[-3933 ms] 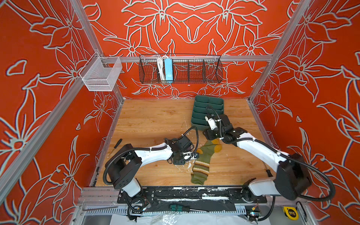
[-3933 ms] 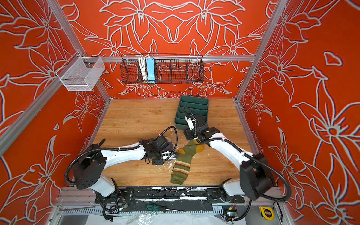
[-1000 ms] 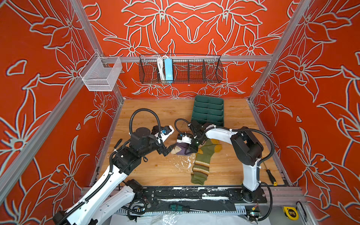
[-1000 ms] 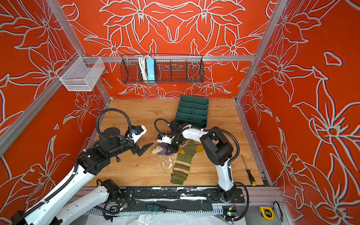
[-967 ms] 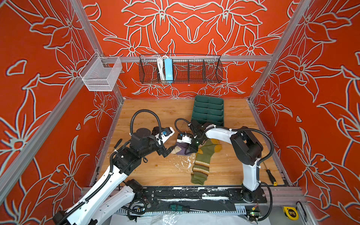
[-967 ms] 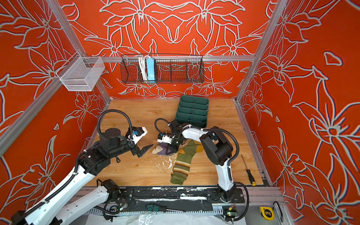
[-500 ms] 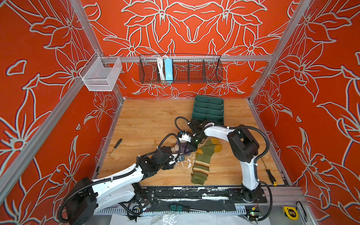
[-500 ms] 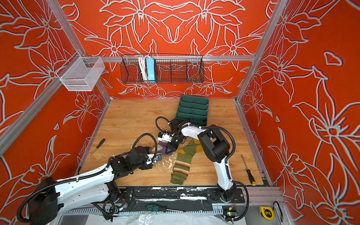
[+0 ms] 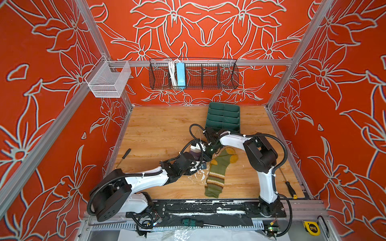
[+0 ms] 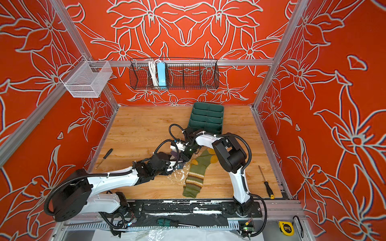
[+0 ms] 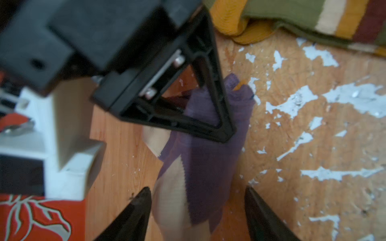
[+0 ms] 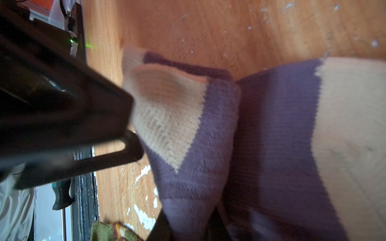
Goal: Roll the socks
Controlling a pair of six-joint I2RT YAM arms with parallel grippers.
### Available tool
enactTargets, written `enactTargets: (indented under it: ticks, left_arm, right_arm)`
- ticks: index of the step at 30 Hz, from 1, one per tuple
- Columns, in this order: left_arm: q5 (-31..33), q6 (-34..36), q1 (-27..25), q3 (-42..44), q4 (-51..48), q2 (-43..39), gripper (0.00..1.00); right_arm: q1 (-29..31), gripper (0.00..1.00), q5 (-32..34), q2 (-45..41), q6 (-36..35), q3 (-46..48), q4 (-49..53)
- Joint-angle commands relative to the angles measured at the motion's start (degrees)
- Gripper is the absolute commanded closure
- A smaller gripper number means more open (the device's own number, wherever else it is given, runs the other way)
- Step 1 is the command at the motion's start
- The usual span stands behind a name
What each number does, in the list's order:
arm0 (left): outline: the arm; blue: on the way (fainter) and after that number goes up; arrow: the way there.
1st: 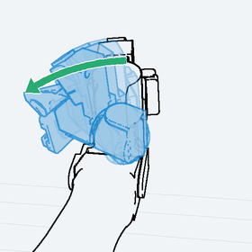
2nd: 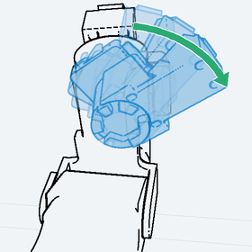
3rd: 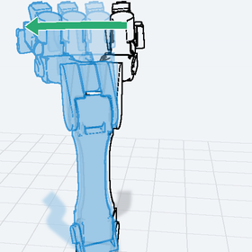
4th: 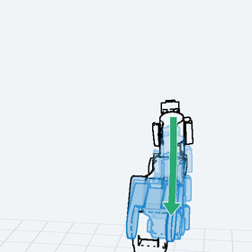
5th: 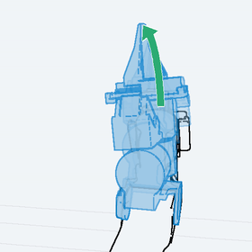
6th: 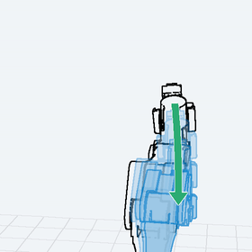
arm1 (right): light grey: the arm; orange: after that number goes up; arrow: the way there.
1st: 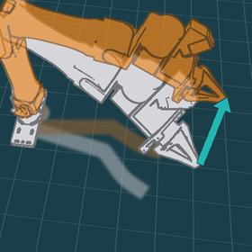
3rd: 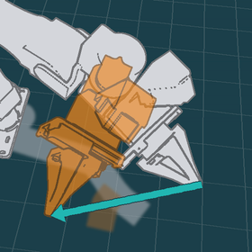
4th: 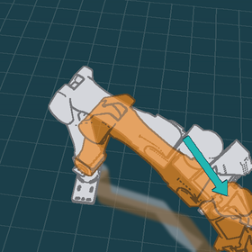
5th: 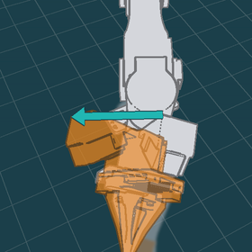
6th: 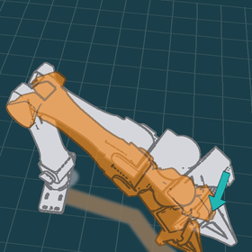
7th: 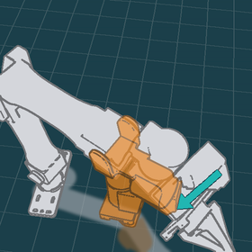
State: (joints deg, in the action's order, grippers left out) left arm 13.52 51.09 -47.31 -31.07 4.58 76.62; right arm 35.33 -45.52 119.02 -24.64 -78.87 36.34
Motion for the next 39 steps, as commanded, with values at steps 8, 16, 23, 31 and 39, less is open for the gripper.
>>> enactTargets:
  ticks: [8,16,23,31,39]
  left_arm:
    - [-2.8,-4.0,-0.2,-6.5,-3.6,11.4,0.54]
    - [-3.0,-6.2,-0.1,-9.7,-7.7,16.3,0.91]
    - [-0.5,-8.7,0.5,-10.6,-9.4,17.1,1.0]
    - [-1.9,-9.8,1.0,-11.8,-13.1,17.1,1.0]
    - [-6.1,-15.3,1.8,-29.9,-35.9,27.3,1.0]
  right_arm:
    - [-1.3,1.0,6.2,1.9,-0.2,2.6,-2.9]
    - [-2.4,0.9,5.2,-0.6,1.1,4.1,-3.7]
    - [-5.7,0.53,5.3,-10.7,7.5,9.9,-7.7]
    - [-8.1,0.37,17.9,-19.7,15.8,13.4,-7.5]
    - [-13.1,0.37,43.3,-40.3,26.4,21.5,-14.0]
